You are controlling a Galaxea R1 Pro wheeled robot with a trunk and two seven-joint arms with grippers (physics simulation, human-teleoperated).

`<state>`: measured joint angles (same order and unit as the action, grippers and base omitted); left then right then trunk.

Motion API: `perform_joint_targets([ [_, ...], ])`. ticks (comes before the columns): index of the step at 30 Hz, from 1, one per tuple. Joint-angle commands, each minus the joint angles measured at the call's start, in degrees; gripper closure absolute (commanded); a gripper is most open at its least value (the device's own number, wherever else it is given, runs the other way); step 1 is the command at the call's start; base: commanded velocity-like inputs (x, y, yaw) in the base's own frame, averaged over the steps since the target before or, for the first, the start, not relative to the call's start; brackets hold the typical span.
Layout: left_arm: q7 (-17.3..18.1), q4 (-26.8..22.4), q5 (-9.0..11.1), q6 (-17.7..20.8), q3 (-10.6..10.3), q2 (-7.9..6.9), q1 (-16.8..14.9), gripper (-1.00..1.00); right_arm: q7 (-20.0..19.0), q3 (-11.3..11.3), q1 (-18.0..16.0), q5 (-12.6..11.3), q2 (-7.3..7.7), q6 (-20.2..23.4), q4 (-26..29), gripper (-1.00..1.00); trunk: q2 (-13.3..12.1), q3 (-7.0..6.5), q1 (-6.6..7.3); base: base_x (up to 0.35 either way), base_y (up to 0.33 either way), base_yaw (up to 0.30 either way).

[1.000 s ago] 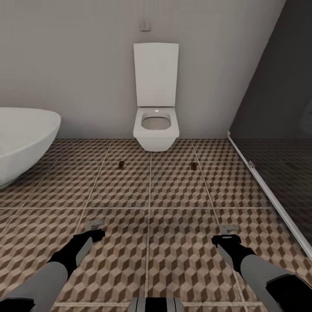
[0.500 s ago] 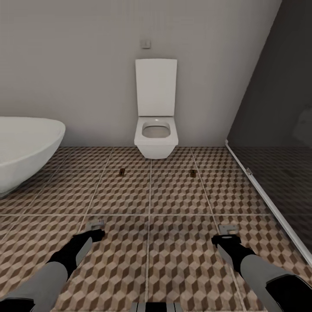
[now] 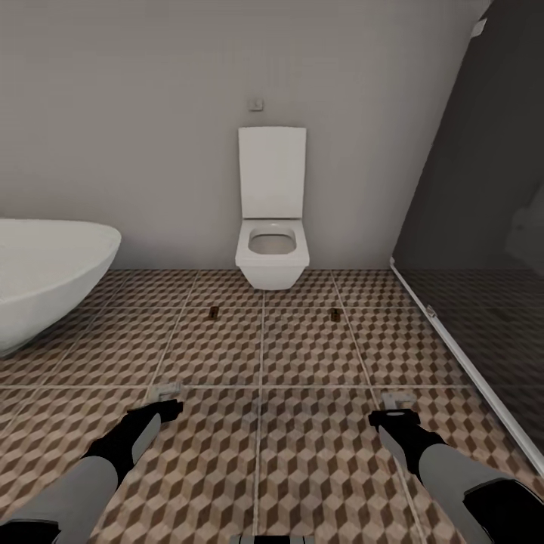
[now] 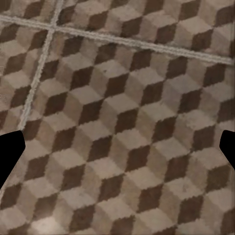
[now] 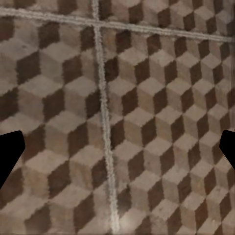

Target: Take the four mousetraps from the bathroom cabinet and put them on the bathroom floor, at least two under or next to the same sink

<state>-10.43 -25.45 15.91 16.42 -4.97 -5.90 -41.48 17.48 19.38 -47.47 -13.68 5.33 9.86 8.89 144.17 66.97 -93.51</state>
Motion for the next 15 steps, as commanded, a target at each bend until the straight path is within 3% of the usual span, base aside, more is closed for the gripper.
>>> perform_joint_targets([
  [1,-0.47,-0.13,0.59,0.25,-0.48,-0.07,0.0,-1.0,0.27,0.5,0.0,-0.47,0.04,0.42,0.16,-1.0,0.0,-0.18,0.03,0.0,0.0,0.0],
  [15,-0.47,-0.12,0.61,0.27,-0.48,-0.07,0.0,-1.0,0.27,0.54,0.0,-0.47,0.03,0.42,0.16,-1.0,-0.19,-3.28,0.39,0.0,0.0,0.0],
])
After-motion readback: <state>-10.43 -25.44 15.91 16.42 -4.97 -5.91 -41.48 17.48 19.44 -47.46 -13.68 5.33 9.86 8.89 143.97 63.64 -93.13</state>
